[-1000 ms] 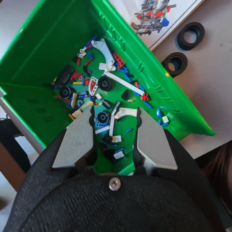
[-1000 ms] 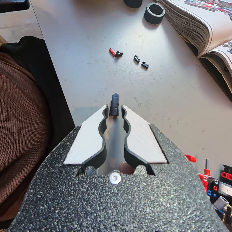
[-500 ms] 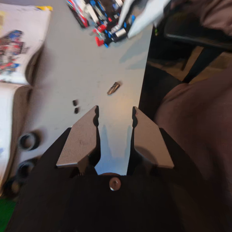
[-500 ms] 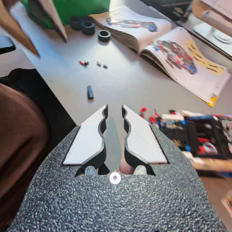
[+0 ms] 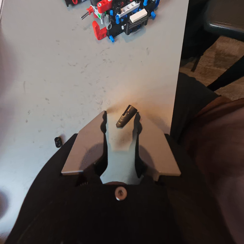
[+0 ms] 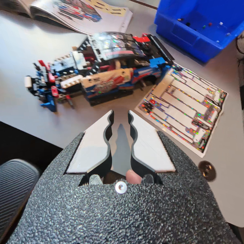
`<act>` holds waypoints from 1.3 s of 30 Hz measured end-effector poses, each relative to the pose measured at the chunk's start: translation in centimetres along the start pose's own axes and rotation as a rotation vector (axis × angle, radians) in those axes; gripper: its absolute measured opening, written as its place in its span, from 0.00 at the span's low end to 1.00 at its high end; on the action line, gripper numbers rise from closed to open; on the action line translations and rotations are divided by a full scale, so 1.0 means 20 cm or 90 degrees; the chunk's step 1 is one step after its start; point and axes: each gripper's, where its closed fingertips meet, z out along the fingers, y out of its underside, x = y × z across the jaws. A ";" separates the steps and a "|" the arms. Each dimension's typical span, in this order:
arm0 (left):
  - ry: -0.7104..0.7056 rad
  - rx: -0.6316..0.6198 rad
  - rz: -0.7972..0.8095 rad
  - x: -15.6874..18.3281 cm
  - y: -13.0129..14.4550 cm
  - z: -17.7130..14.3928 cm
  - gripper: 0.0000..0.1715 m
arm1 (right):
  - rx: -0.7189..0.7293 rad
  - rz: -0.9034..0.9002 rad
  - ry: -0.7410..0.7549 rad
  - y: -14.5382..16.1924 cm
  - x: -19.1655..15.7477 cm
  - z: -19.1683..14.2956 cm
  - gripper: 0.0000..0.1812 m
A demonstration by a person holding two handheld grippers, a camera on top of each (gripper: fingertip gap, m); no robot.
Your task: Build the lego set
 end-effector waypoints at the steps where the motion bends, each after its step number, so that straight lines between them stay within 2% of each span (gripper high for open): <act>1: -0.004 0.001 -0.002 0.00 0.00 0.00 0.25 | -0.008 0.008 0.009 0.02 0.06 0.01 0.12; 5: -0.031 0.009 -0.016 0.01 0.00 0.00 0.26 | -0.035 0.030 0.026 0.07 0.25 0.08 0.17; 7: -0.059 0.026 -0.030 -0.02 -0.01 0.00 0.31 | -0.030 0.023 0.016 0.04 0.30 0.16 0.18; 12: -0.111 0.082 -0.109 -0.10 0.02 -0.01 0.42 | 0.082 0.013 0.022 -0.17 0.42 0.37 0.18; 14: -0.125 0.095 -0.132 -0.14 0.02 -0.03 0.58 | 0.137 0.019 0.026 -0.26 0.46 0.41 0.20; 15: -0.112 0.108 -0.143 -0.14 0.02 -0.04 0.59 | 0.164 0.023 0.030 -0.31 0.48 0.42 0.22; 17: -0.071 0.138 -0.165 -0.13 0.00 -0.06 0.57 | 0.178 0.030 0.026 -0.34 0.49 0.45 0.22; 19: -0.060 0.177 -0.173 -0.13 -0.03 -0.10 0.51 | 0.174 0.021 0.052 -0.35 0.50 0.46 0.24; 22: -0.094 0.249 -0.154 -0.14 -0.07 -0.18 0.41 | 0.196 -0.018 0.113 -0.36 0.51 0.42 0.20; 24: -0.123 0.280 -0.136 -0.15 -0.09 -0.22 0.40 | 0.197 -0.029 0.137 -0.36 0.51 0.42 0.20; 28: -0.153 0.278 -0.110 -0.15 -0.10 -0.22 0.48 | 0.175 -0.042 0.127 -0.35 0.49 0.45 0.19; 33: -0.245 0.305 -0.082 -0.18 -0.10 -0.28 0.44 | 0.188 -0.023 0.126 -0.36 0.51 0.43 0.18; 39: -0.297 0.289 -0.087 -0.23 -0.07 -0.29 0.37 | 0.218 0.012 0.101 -0.37 0.52 0.40 0.18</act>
